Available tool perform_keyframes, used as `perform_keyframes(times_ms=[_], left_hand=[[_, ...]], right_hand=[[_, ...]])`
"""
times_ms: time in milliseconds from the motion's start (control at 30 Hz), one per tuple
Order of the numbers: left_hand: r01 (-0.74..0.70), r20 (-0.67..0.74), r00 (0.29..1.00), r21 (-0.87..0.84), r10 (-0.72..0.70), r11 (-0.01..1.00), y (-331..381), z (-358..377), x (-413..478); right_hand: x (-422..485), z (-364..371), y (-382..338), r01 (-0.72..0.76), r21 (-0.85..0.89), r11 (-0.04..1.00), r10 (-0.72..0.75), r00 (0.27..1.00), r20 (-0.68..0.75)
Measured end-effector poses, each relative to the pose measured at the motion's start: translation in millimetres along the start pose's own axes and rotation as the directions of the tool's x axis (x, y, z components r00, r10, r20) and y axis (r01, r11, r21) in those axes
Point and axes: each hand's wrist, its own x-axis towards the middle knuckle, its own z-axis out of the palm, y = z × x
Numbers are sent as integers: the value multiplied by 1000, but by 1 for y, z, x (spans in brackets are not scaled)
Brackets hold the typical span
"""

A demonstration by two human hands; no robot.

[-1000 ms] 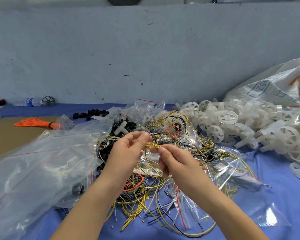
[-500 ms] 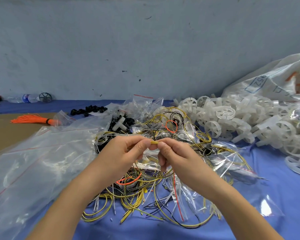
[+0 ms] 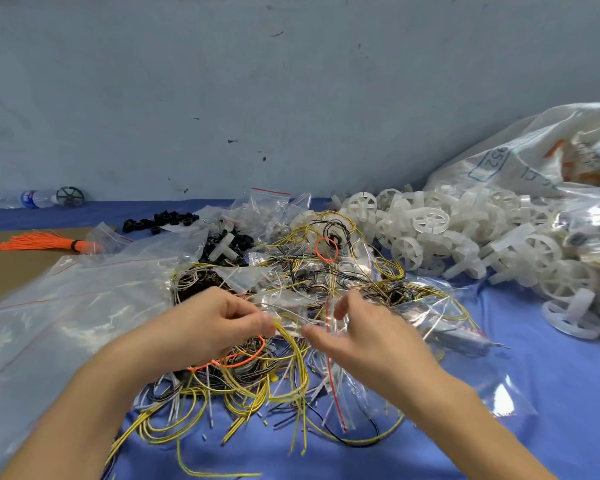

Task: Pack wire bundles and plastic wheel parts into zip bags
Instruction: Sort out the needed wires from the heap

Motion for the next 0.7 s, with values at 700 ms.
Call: perform_keyframes(times_ms=[700], left_hand=[[266, 116, 958, -707, -263, 656, 43, 110, 73]], right_hand=[[-1, -12, 27, 144, 217, 965, -131, 989, -74]])
